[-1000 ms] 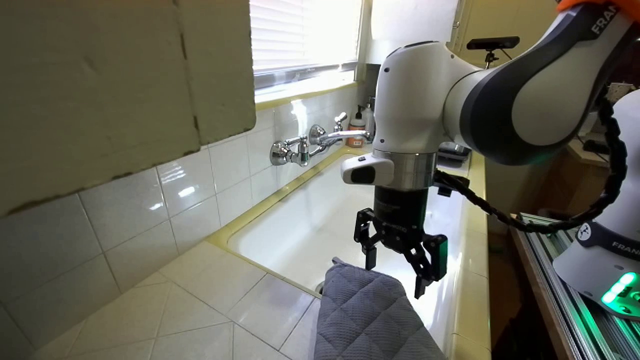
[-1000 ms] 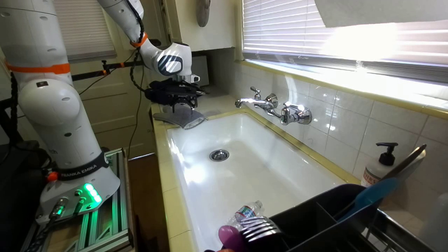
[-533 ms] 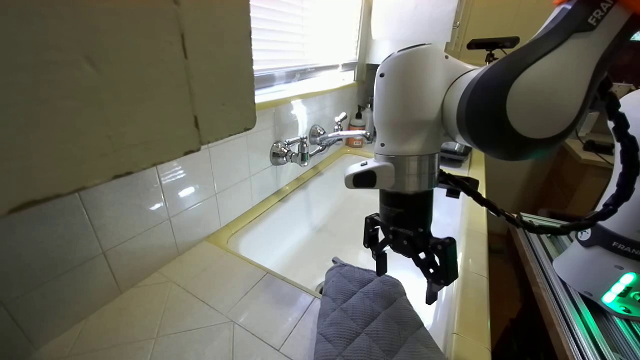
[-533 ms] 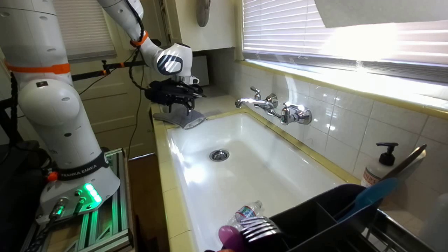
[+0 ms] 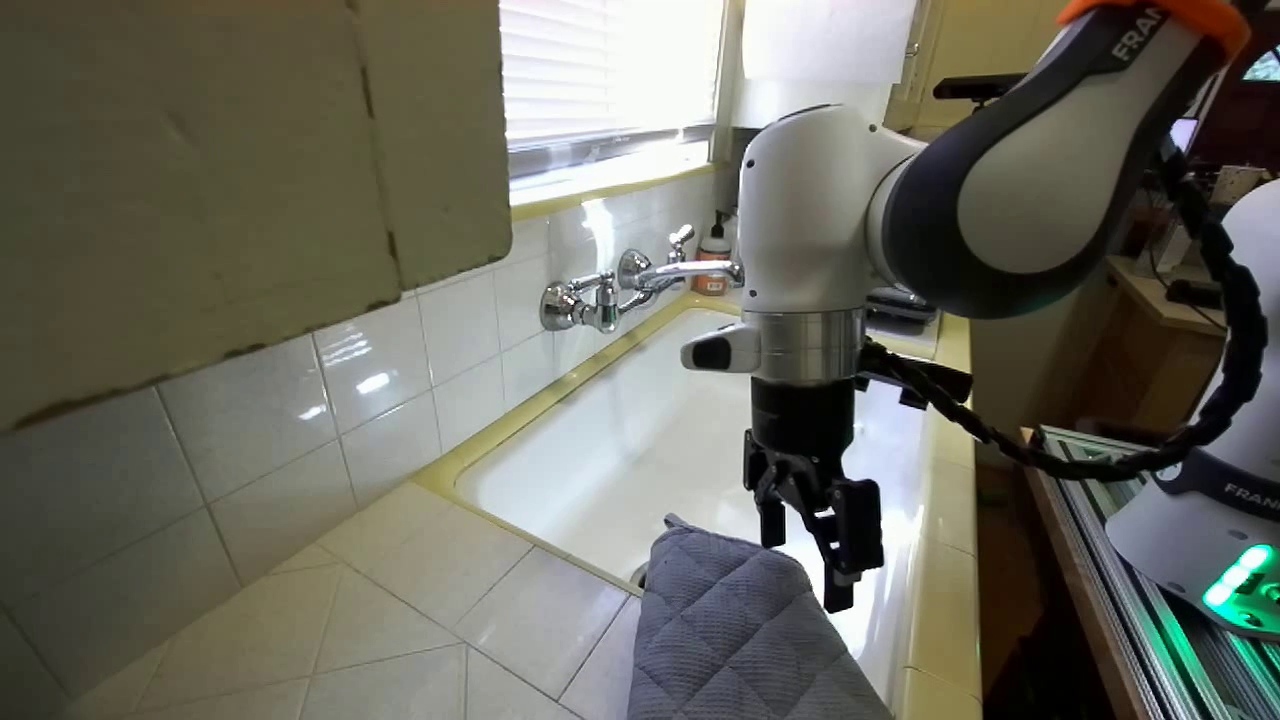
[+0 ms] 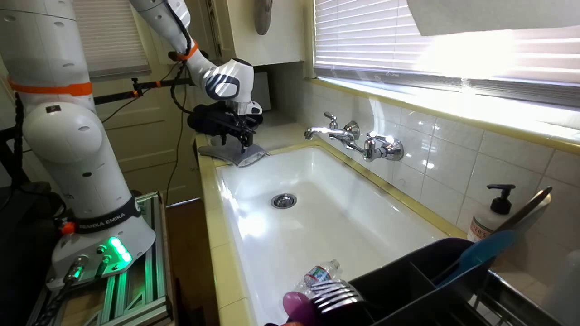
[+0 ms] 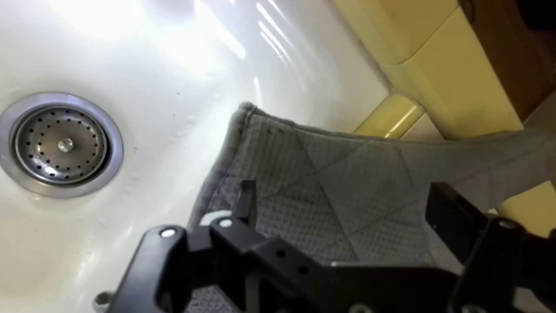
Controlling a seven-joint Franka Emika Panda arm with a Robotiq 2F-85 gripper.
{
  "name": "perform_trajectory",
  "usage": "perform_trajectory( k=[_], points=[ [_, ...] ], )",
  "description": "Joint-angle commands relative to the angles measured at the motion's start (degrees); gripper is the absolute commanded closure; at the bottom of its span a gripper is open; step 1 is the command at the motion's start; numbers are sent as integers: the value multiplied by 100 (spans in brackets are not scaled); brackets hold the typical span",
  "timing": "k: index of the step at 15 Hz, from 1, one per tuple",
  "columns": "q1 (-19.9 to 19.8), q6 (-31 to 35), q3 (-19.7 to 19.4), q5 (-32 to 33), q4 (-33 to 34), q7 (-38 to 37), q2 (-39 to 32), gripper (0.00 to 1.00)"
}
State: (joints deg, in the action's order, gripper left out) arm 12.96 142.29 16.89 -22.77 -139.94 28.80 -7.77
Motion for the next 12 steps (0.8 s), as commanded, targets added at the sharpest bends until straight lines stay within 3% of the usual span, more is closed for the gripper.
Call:
perform_trajectory(
  k=[1, 4, 12],
  points=[
    [-25, 282, 141, -718, -228, -546, 111, 0],
    [31, 553, 224, -1179, -494, -838, 283, 0],
    [211, 972, 324, -1538, -1115, -2001, 538, 0]
  ],
)
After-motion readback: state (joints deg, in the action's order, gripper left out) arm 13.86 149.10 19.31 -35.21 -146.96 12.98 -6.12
